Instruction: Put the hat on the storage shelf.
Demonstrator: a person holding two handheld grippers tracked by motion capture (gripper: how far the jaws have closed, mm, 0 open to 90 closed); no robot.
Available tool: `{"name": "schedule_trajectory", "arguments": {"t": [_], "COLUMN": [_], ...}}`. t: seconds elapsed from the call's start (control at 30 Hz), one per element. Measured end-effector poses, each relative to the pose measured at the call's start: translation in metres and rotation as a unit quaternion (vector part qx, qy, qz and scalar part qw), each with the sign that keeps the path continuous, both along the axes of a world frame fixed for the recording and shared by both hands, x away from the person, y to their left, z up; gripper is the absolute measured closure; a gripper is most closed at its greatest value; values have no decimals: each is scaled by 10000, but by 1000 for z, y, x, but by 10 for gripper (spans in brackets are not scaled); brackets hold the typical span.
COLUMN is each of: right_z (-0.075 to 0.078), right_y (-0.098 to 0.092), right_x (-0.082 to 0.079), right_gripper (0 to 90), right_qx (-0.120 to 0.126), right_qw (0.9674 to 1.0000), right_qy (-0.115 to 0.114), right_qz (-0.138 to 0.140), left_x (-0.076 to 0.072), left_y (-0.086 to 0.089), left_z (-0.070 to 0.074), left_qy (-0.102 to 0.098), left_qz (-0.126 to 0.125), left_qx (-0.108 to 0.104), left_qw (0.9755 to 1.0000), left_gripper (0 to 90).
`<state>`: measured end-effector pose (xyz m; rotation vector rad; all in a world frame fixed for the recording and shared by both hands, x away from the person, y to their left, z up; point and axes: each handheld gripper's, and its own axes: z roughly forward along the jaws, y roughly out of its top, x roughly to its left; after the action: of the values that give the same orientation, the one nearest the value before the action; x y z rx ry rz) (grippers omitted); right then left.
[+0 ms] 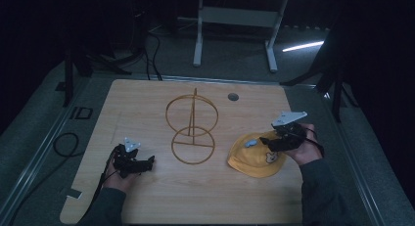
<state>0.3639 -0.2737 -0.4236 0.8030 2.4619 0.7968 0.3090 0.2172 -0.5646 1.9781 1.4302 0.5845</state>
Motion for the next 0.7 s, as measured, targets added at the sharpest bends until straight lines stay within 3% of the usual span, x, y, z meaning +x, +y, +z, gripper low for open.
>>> {"name": "schedule_trajectory", "arguments": {"t": [0.1,0.33,0.53,0.7], "right_z": [-1,-9,-11,-9], "right_y": [1,3,3,1], "right_x": [1,10,12,11], "right_gripper": [312,345,521,757], "right_qx": [11,-241,-438,-484], "right_qw": [10000,9991,9979,9965], "right_qy": [37,247,388,574], "right_qz": [28,239,275,377], "left_x": [0,0,0,0], "left_y": [0,0,0,0], "left_z": [0,0,0,0], "left_qy": [1,0,1,2], "left_qz": [0,0,-4,-3], "left_qx": [1,2,7,8], "left_qw": [10000,10000,10000,10000], "left_gripper": [102,102,102,102]}}
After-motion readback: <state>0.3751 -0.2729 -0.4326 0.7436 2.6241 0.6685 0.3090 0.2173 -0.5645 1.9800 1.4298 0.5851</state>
